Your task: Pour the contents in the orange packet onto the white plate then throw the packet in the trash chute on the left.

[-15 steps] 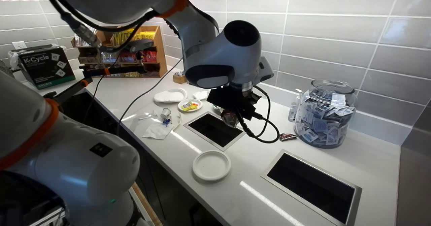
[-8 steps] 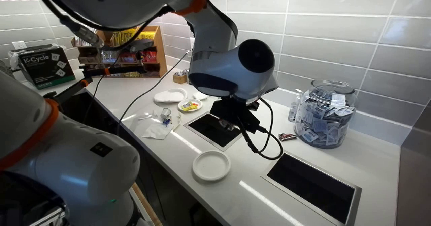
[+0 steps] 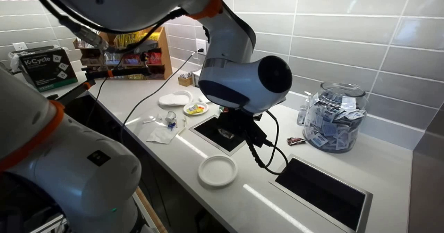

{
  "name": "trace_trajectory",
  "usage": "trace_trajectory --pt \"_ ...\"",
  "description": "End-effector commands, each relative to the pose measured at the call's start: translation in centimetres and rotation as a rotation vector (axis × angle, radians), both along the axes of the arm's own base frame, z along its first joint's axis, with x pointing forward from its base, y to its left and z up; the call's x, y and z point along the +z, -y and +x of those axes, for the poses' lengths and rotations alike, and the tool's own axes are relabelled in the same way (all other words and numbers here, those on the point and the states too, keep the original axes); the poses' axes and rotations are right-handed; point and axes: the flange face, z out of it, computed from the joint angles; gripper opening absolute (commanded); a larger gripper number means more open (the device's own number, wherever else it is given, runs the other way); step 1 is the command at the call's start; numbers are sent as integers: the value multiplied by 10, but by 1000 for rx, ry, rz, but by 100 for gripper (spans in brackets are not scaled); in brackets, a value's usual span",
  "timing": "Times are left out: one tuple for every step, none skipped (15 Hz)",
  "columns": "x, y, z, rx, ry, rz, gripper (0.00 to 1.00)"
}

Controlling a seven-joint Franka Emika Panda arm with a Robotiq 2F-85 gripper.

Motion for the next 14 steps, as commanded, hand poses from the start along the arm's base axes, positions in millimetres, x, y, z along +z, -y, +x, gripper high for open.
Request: trace_trajectory --pt "-15 10 -10 49 -26 46 0" --pt "-18 13 -13 68 -35 57 0" --pt "-21 16 -16 78 -39 67 0" --pt "-24 19 -20 90 -42 82 0" --pt "-26 21 -23 103 -43 95 0" --pt "-30 23 -25 113 -53 101 0" --pt "-32 23 -28 128 -57 109 0" --pt "-35 25 -29 133 -63 112 0" --pt "-36 24 -30 144 -57 111 0" --pt "-38 25 -30 147 -56 105 0" --pt "-32 24 -29 133 -65 92 1" --pt "-33 25 -30 138 -66 88 1" --pt "-35 25 -30 140 -68 85 1" --pt "-35 24 -30 142 -70 84 1"
